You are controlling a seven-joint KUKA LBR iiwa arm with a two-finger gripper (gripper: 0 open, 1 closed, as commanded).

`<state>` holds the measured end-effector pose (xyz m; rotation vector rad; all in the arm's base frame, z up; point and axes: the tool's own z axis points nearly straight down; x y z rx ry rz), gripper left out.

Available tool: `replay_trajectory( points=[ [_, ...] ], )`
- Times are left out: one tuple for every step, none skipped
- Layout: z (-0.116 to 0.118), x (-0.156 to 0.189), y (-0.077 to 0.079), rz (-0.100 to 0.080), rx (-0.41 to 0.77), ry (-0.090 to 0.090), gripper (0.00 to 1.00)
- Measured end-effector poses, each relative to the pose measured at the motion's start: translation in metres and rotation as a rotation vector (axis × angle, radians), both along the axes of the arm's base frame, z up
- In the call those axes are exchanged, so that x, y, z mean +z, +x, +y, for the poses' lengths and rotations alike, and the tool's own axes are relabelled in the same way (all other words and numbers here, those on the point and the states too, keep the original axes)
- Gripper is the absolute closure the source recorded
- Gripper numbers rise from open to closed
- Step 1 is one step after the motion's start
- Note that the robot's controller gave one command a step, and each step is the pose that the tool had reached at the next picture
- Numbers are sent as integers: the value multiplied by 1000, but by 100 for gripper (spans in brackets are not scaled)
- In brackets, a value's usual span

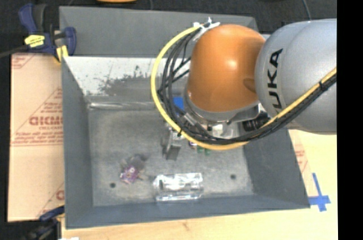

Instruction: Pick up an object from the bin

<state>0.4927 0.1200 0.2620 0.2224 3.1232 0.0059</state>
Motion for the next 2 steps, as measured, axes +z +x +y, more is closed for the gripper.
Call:
replay_trajectory(
  points=[
    [-61, -97, 59, 12, 92, -7, 100],
    [-9, -129, 76, 5, -4, -2, 100]
  ],
)
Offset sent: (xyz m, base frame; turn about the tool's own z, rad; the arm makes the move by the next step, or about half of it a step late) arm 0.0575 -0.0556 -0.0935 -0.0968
